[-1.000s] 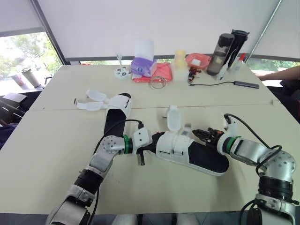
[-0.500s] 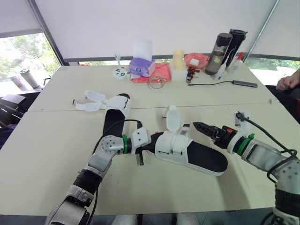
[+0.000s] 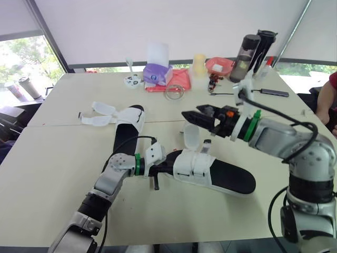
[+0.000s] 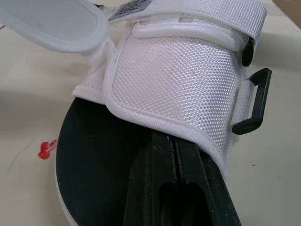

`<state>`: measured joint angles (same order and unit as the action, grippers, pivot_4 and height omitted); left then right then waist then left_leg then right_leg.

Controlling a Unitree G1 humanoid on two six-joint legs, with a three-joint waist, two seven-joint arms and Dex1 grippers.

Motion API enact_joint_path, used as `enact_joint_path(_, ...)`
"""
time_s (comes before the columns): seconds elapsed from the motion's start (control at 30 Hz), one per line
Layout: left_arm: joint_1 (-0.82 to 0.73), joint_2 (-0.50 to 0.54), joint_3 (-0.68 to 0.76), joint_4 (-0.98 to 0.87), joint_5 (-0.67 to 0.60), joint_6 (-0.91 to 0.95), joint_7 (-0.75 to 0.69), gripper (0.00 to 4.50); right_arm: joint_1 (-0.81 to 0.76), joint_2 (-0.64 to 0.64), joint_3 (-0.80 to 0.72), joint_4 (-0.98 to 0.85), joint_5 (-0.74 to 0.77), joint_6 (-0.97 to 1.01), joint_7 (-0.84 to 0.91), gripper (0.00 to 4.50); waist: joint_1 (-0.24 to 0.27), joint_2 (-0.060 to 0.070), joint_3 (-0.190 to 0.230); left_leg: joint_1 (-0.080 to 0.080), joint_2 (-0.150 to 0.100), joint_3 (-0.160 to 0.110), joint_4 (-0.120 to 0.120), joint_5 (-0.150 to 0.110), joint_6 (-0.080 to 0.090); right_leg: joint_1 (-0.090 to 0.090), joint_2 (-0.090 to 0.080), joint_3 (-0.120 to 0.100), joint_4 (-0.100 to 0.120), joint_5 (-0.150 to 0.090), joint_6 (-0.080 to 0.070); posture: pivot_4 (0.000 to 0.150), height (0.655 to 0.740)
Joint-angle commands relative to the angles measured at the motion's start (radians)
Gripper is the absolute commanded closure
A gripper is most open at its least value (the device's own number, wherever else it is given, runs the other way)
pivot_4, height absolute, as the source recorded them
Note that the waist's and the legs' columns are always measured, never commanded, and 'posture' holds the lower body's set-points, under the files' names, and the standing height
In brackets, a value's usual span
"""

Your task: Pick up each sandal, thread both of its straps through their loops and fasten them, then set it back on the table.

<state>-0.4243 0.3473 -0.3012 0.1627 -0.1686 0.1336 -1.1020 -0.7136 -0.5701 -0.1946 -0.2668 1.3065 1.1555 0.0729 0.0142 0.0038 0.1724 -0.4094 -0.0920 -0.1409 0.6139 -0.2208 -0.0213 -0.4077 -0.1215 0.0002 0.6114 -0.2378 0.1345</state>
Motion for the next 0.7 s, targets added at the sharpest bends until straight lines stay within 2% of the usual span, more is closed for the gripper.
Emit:
enact_joint_path(0.03,0.037,-0.004,-0.061,0.019,0.016,0.03,-0.028,4.5,-0.094,-0.047,-0.028,0.16,0.012,0.079,-0.029,0.02,-0.001,0.0,0.0,0.0,0.0,0.0,0.0,0.0,0.0,0.0,0.0,0.0,0.0,0.0,0.0,0.15,0.74)
enact_joint_path(0.1,0.033,-0.015,-0.062,0.033,0.021,0.021,-0.021,4.5,-0.127,-0.092,0.04,0.278,-0.093,0.131,0.009,0.02,0.001,0.0,0.0,0.0,0.0,0.0,0.0,0.0,0.0,0.0,0.0,0.0,0.0,0.0,0.0,0.15,0.74)
enact_joint_path(0.2,0.023,-0.031,-0.062,0.053,0.029,0.005,-0.013,4.5,-0.172,-0.088,0.062,0.432,-0.144,0.18,0.079,0.02,0.001,0.0,0.0,0.0,0.0,0.001,0.0,0.0,0.0,0.001,0.0,-0.001,0.0,-0.002,-0.003,0.15,0.74)
enact_joint_path(0.33,0.013,-0.045,-0.06,0.076,0.038,-0.017,-0.005,4.5,-0.274,-0.055,0.04,0.619,-0.199,0.234,0.134,0.02,0.0,0.002,0.0,0.0,0.0,0.002,0.001,0.0,0.0,0.0,0.0,0.0,0.001,0.0,-0.001,0.15,0.74)
enact_joint_path(0.53,0.011,-0.061,-0.051,0.1,0.052,-0.05,0.025,4.5,-0.447,0.006,-0.069,0.953,-0.267,0.268,0.159,0.02,0.007,0.002,0.0,0.0,-0.001,0.002,0.002,0.0,0.0,0.002,0.0,-0.001,0.001,0.0,0.0,0.15,0.74)
enact_joint_path(0.7,0.009,-0.064,-0.046,0.114,0.061,-0.074,0.046,4.5,-0.484,0.025,-0.076,1.044,-0.349,0.284,0.216,0.02,0.014,0.002,0.0,0.0,-0.002,0.002,0.003,0.0,0.0,0.002,0.0,-0.001,0.001,0.0,0.0,0.15,0.74)
